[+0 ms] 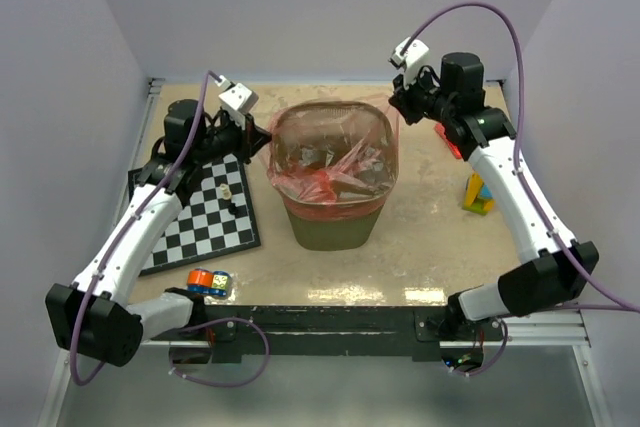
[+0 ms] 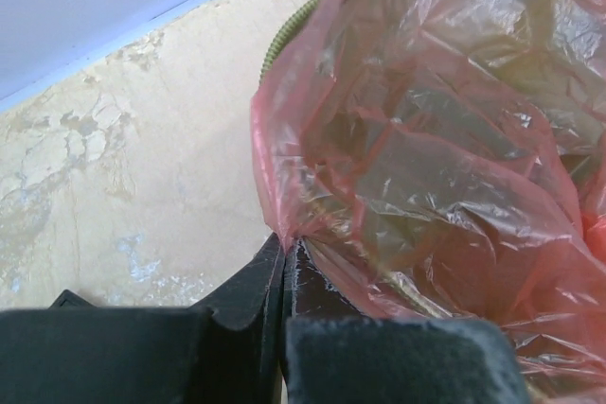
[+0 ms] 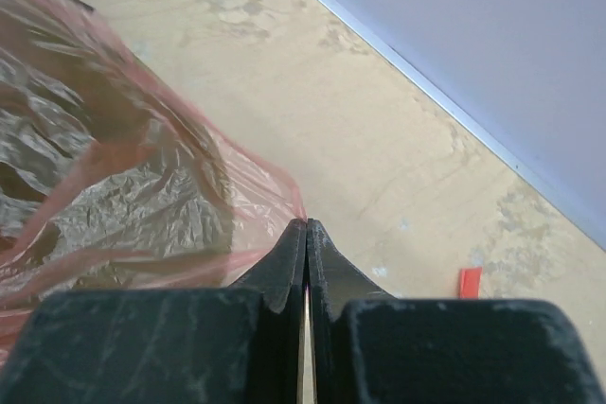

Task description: Put the trash bags into the trash bin

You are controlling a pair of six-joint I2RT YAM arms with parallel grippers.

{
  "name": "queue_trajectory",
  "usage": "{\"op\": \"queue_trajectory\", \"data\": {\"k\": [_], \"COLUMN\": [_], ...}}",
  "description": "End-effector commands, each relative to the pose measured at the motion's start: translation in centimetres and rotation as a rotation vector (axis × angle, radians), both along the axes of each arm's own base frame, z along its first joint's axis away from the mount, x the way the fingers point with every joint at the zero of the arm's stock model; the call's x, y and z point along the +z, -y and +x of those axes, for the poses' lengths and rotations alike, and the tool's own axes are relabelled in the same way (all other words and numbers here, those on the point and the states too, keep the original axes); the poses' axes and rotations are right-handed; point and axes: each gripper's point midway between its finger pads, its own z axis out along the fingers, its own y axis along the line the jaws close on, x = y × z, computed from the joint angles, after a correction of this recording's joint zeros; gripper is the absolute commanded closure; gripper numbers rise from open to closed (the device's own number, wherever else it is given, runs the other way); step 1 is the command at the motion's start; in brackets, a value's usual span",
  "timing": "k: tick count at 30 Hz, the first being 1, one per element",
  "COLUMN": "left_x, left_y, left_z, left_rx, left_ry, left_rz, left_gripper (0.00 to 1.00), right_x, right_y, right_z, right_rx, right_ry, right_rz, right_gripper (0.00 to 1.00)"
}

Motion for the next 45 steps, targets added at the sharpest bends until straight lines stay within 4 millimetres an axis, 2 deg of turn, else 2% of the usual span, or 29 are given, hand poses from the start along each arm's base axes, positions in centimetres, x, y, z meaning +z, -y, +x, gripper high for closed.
{"op": "queue_trajectory", "data": {"k": [1,4,9,12,13,17,19,23,26,31,35,37,40,45], "left_x": [1.0,0.7,-3.2,-5.6,-5.3,-6.3,-7.1,-10.1,-11.0,-7.5,-2.7,-1.1,-0.4,-2.6], "left_y": [0.2,0.7,1.3,1.5,1.7,1.8,1.6,1.0,1.0,1.6,1.1,0.7,0.5,1.5], "left_z": [2.9,4.0,5.1,4.3,4.3,2.8,2.1,0.6,0.1,1.7,4.1,5.5,6.8,7.1], "left_rx": [0.044,0.043,0.053,0.04,0.029,0.014,0.013,0.031,0.059,0.059,0.096,0.123,0.134,0.102], "left_ry": [0.058,0.056,-0.085,-0.145,-0.129,-0.176,-0.195,-0.276,-0.325,-0.204,-0.021,0.039,0.088,0.008], "left_rz": [-0.048,-0.077,-0.085,-0.091,-0.106,-0.128,-0.121,-0.093,-0.125,-0.212,-0.217,-0.201,-0.17,-0.188], "left_gripper": [1.0,1.0,1.0,1.0,1.0,1.0,1.0,1.0,1.0,1.0,1.0,1.0,0.95,0.91], "right_x": [1.3,-0.1,-3.7,-6.2,-6.7,-8.0,-9.7,-12.8,-13.3,-10.7,-6.4,-5.2,-5.2,-7.9], "right_y": [0.9,0.5,-0.1,-0.2,-0.3,0.0,0.3,0.8,0.2,-1.5,-2.4,-2.8,-3.3,-4.0], "right_z": [3.5,4.7,5.3,5.1,4.9,3.5,2.5,1.0,0.3,0.5,1.7,2.3,3.5,5.0], "right_rx": [-0.061,-0.062,-0.04,-0.027,-0.017,-0.011,-0.018,-0.038,-0.021,0.065,0.127,0.139,0.133,0.125], "right_ry": [0.063,0.044,-0.038,-0.106,-0.118,-0.161,-0.202,-0.276,-0.306,-0.271,-0.158,-0.128,-0.136,-0.205], "right_rz": [0.038,0.05,0.047,0.045,0.044,0.032,0.018,0.01,0.047,0.115,0.137,0.153,0.174,0.196], "right_gripper": [1.0,1.0,1.0,1.0,1.0,1.0,1.0,1.0,1.0,1.0,1.0,1.0,1.0,1.0]}}
